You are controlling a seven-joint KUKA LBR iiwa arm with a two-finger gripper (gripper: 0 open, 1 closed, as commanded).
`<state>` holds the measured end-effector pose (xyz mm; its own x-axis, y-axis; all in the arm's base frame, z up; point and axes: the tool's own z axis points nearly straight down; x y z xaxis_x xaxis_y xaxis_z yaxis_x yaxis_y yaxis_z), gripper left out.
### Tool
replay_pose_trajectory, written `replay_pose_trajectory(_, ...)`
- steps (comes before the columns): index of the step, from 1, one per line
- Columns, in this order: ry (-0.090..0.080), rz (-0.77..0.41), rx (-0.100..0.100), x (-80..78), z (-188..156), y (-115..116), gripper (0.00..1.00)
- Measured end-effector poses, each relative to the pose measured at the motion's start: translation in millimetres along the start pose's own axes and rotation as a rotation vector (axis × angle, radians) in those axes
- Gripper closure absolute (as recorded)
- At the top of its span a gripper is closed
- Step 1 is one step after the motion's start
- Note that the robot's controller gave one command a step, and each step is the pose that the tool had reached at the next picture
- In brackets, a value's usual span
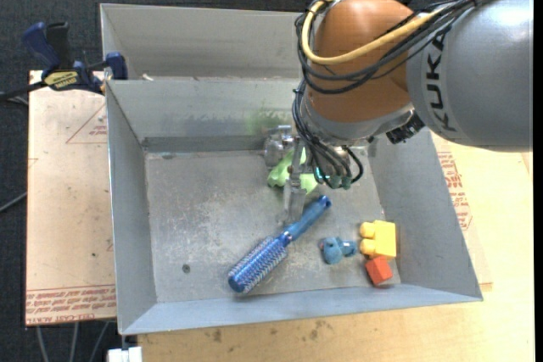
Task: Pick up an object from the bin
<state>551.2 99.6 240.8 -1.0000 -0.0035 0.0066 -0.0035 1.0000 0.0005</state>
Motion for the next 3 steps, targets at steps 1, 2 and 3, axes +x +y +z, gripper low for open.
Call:
replay_pose_trajectory(1,-0.026,-0.545,0.002,63.3,170.0,-12.2,0.00)
replay_pose_trajectory(2,-0.033,-0.542,0.001,61.0,168.9,-11.4,0.00)
replay_pose_trajectory(3,-0.037,-0.539,0.000,59.7,168.6,-11.0,0.00)
